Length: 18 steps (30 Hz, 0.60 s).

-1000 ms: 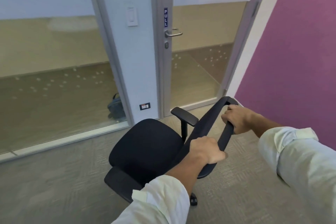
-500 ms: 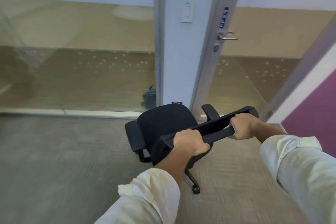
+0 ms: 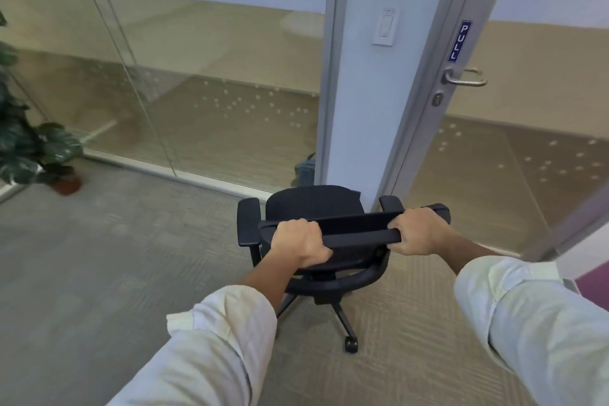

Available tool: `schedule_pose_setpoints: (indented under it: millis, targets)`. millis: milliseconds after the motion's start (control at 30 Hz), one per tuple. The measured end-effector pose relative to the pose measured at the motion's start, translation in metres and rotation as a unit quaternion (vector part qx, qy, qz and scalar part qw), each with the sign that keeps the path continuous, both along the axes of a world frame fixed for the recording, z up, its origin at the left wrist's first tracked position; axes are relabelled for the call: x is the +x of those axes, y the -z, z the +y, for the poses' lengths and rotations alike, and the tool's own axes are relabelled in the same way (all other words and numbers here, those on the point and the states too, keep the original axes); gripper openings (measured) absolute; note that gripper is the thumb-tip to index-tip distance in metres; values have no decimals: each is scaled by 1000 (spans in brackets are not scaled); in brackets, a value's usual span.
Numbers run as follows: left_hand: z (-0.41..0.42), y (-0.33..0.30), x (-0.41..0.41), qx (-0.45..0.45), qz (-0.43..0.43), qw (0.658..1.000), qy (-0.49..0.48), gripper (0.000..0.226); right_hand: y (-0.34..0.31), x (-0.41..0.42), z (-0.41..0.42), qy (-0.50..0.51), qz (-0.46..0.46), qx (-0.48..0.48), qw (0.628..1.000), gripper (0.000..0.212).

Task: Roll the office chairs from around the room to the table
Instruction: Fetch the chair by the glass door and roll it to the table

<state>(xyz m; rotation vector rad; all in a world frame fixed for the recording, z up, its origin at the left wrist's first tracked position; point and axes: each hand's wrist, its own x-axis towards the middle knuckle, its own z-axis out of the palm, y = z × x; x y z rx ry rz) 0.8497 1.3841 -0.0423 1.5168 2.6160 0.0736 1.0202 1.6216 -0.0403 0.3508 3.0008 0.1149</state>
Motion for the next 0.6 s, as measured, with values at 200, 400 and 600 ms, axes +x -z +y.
schedule_pose_setpoints:
  millis: [200,400,600]
  targets:
    - [-30,4,16,-1,6,999,-36,45,5,7,-10,-22,-6,40,999,41]
    - [-75,9,37,4,9,997,-70,46,9,13,-45,-52,15,39,998,45]
    - [-132,11,50,3,15,993,-116,44,9,3,-88,-111,32,33,993,46]
